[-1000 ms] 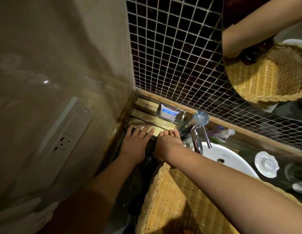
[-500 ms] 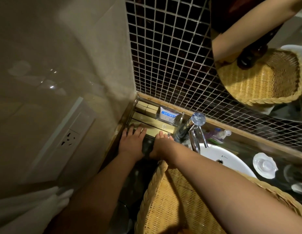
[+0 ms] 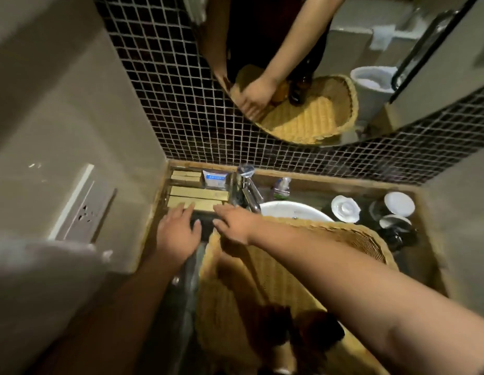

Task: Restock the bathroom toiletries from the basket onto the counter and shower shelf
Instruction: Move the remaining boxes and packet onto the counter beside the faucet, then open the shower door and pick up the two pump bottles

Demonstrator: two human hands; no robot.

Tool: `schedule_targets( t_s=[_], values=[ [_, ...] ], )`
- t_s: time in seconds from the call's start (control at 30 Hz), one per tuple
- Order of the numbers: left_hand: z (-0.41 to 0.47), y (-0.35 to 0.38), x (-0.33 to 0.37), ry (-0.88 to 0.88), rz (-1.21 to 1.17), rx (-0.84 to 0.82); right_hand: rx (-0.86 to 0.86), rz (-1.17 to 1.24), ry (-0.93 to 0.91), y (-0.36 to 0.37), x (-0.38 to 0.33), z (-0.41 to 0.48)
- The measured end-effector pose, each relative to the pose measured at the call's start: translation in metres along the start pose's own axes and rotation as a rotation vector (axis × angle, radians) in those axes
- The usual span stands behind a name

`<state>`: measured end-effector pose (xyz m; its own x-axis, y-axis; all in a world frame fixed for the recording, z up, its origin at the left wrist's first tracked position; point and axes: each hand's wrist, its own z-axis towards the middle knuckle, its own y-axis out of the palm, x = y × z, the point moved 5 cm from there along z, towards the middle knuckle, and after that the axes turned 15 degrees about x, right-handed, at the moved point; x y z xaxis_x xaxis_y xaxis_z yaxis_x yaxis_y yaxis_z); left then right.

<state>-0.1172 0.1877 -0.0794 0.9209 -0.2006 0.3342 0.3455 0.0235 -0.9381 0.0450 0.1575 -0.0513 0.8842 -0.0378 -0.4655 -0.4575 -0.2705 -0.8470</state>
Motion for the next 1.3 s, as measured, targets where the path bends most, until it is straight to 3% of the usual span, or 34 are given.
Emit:
schedule_targets(
  t_s=[0.17, 0.3, 0.43, 0.6, 0.9, 1.13, 1.3],
  values=[
    [-0.014, -0.016, 0.073, 0.284, 0.03, 0.029, 0.024, -0.17, -0.015, -0.015, 0.036, -0.068],
    [-0.031, -0.007, 0.116, 0.428, 0.057, -0.038, 0.119, -0.157, 0.175, -0.03, 0.069, -0.117],
    [-0.054, 0.003, 0.145, 0.533, 0.107, -0.082, 0.181, -0.181, 0.354, -0.037, 0.095, -0.161],
    [-0.079, 0.01, 0.169, 0.648, 0.153, -0.171, 0.161, -0.184, 0.437, -0.031, 0.107, -0.196],
    [-0.089, -0.028, 0.238, 0.769, 0.095, -0.187, 0.355, -0.106, 0.593, -0.07, 0.112, -0.243],
    [-0.14, -0.052, 0.317, 0.924, -0.021, -0.216, 0.464, -0.095, 0.78, -0.096, 0.132, -0.355],
    [-0.211, -0.065, 0.385, 1.153, -0.051, -0.192, 0.572, -0.209, 0.928, -0.118, 0.144, -0.457]
  ],
)
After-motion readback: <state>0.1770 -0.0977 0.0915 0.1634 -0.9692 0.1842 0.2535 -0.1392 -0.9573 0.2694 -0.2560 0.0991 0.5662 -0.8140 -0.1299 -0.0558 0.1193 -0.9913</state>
